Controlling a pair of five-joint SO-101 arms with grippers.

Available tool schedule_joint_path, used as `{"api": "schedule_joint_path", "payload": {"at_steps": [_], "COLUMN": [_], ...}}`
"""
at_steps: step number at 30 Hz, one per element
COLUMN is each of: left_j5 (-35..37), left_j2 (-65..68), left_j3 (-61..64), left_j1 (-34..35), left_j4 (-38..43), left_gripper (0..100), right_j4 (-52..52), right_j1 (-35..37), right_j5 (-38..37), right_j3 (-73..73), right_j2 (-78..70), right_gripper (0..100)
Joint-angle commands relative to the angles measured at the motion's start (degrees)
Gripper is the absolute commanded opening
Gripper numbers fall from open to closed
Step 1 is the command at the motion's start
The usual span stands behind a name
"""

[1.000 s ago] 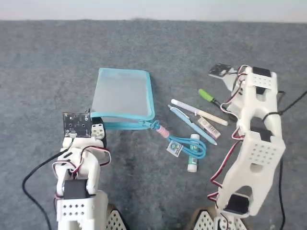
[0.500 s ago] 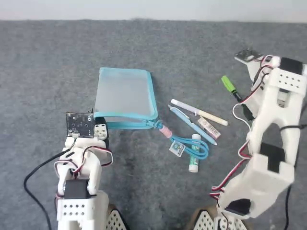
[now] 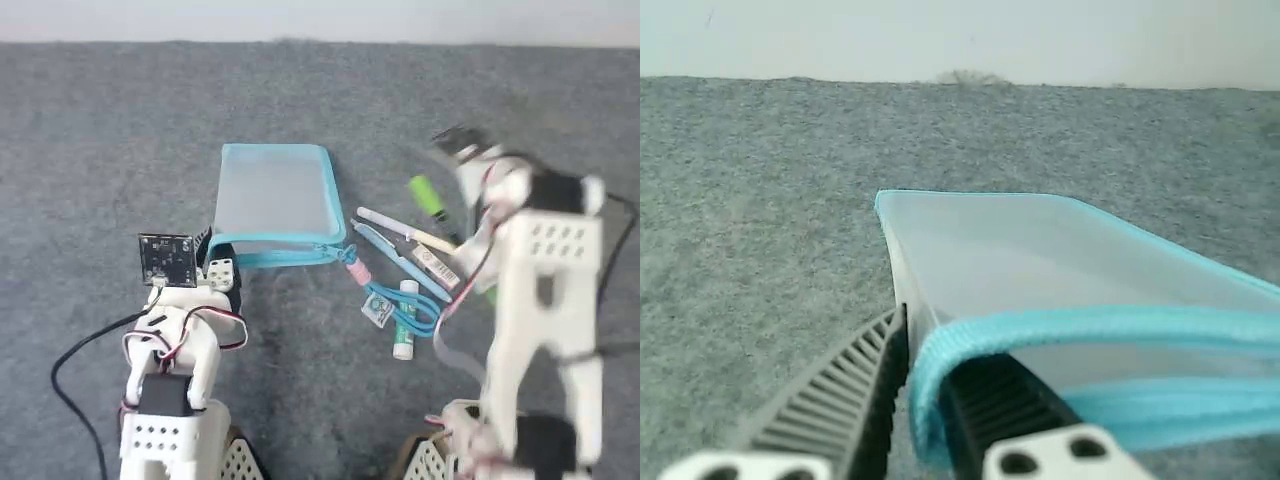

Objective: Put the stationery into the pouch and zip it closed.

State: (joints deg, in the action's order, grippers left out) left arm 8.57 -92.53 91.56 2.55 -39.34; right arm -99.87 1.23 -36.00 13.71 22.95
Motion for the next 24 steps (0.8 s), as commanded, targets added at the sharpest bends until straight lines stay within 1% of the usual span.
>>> {"api": "schedule_joint_path", "payload": {"at_steps": [1, 3, 5, 15, 17, 22, 24], "left_j5": [0.97, 0.88, 0.70, 0.62, 0.62, 0.62, 0.62], "left_j2": [-1.05, -1.05, -1.05, -1.05, -1.05, -0.97, -0.97], "left_j3": [-1.54, -1.54, -1.54, -1.54, -1.54, -1.54, -1.54], "left_j1": [-0.53, -0.53, -0.53, -0.53, -0.53, -0.62, -0.62], "left_j4": [2.29, 2.29, 2.29, 2.37, 2.90, 3.34, 3.34], "left_gripper": [1, 1, 1, 1, 1, 1, 1], "right_j4": [-1.54, -2.33, -2.95, -2.86, -2.86, -2.59, -2.15], "right_j1": [10.68, 15.69, 19.91, 34.15, 36.09, 36.53, 36.53], "right_j5": [3.25, 5.10, 5.27, 5.01, 5.19, 5.71, 7.91], "right_j3": [5.98, 8.26, 9.14, 13.71, 13.89, 13.80, 13.10], "right_j2": [14.73, 19.47, 22.37, 25.19, 24.92, 22.37, 20.00], "right_gripper": [0.6, 0.6, 0.6, 0.6, 0.6, 0.6, 0.6]}}
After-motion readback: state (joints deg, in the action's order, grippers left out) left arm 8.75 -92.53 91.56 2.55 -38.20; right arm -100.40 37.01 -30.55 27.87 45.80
